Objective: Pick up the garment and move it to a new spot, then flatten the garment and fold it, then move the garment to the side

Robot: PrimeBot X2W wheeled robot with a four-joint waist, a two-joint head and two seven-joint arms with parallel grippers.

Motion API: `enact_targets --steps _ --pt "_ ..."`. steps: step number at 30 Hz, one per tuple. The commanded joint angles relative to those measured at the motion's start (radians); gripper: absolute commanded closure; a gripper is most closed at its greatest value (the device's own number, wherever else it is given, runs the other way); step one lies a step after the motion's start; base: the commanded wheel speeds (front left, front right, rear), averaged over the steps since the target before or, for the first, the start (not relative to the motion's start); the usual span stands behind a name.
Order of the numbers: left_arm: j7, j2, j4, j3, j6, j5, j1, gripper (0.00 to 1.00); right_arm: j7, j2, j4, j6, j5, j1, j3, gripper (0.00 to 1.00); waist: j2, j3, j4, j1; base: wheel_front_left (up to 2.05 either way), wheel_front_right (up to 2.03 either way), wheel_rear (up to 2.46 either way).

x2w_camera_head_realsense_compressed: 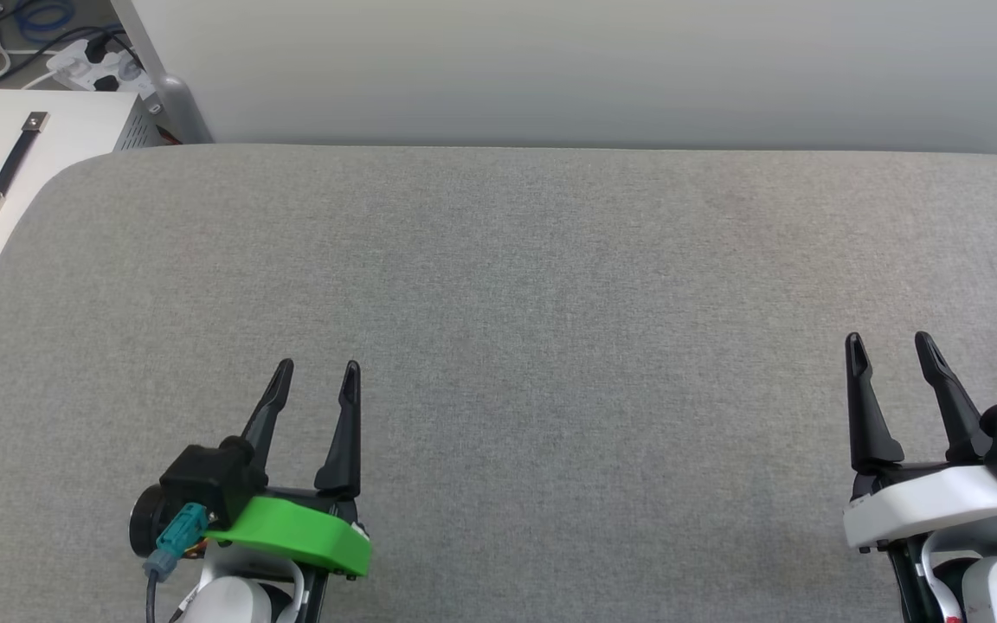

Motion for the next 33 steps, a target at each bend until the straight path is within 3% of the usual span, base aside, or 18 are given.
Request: enact_targets --steps 1,29,30,33 --pt "-0.006 -0.009 0.000 0.006 -0.006 0.014 0.015 0.00 -0.010 0.003 0.007 -0.001 -0.011 0.009 0.002 0.00 0.0000 -0.003 0.002 0.0001 0.00 0.00 0.00" --pt "-0.006 -0.028 -0.050 0.022 -0.009 0.017 0.015 0.00 -0.007 0.004 0.019 -0.001 -0.014 0.003 0.016 0.00 0.0000 0.003 0.001 0.0001 0.00 0.00 0.00" --pt "0.000 -0.024 -0.047 0.023 -0.006 0.020 0.006 1.00 -0.004 0.000 0.022 0.000 -0.010 0.000 0.015 1.00 0.0000 0.003 0.001 0.0001 0.00 0.00 0.00" --pt "0.002 -0.023 -0.046 0.025 -0.006 0.020 0.005 1.00 -0.004 -0.001 0.023 0.000 -0.010 0.000 0.015 1.00 0.0000 0.004 0.000 0.0001 0.00 0.00 0.00"
